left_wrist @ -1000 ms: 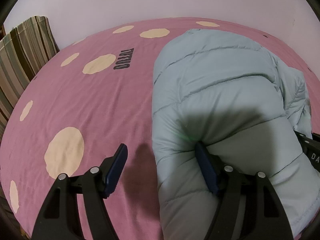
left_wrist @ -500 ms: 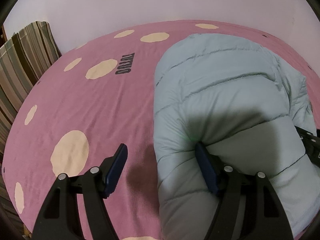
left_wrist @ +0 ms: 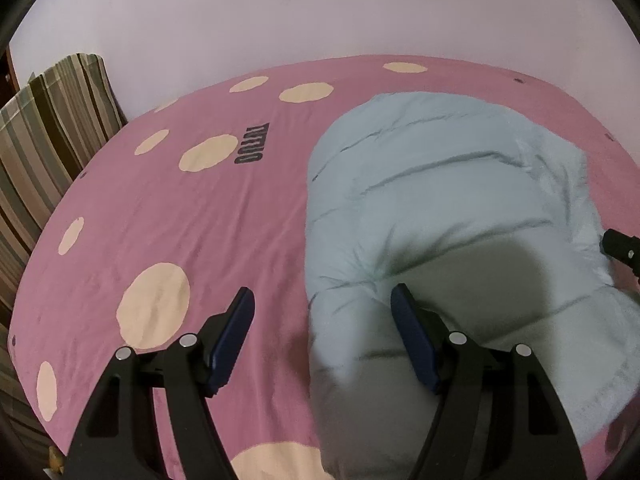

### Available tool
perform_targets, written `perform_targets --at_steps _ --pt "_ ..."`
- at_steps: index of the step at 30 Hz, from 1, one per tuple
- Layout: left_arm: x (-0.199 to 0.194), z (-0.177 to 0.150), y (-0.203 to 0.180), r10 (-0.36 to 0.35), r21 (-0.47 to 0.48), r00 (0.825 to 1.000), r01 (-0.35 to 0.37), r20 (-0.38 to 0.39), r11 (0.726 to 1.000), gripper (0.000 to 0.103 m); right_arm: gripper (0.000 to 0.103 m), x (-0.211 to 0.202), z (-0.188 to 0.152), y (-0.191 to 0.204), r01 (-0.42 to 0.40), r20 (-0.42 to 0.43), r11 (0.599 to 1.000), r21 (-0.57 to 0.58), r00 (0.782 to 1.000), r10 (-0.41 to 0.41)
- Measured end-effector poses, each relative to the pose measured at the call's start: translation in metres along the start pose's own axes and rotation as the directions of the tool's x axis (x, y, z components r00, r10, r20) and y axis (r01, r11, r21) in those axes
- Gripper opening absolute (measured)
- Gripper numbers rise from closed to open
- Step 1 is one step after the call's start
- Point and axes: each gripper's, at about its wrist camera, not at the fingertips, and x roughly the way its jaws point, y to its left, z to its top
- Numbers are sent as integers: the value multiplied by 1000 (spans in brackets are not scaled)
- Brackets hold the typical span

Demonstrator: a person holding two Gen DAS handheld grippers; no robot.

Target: Fold large clothes

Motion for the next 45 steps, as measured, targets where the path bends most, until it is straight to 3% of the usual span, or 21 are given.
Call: perform_targets --at_steps 11,19,28,45 --pt "-55 -17 -6 -20 23 997 18 80 1000 74 74 -56 -31 14 34 72 999 -43 997 -30" --pt "-91 -28 8 -21 -41 993 26 114 999 75 82 -91 -48 28 39 131 996 -76 991 -29" --pt "-132 -40 21 1 -78 985 13 174 997 79 87 -142 -59 40 41 241 994 -105 970 -14" --pt "-156 -49 26 -10 -95 977 31 211 995 80 87 -160 -73 52 28 263 991 -129 965 7"
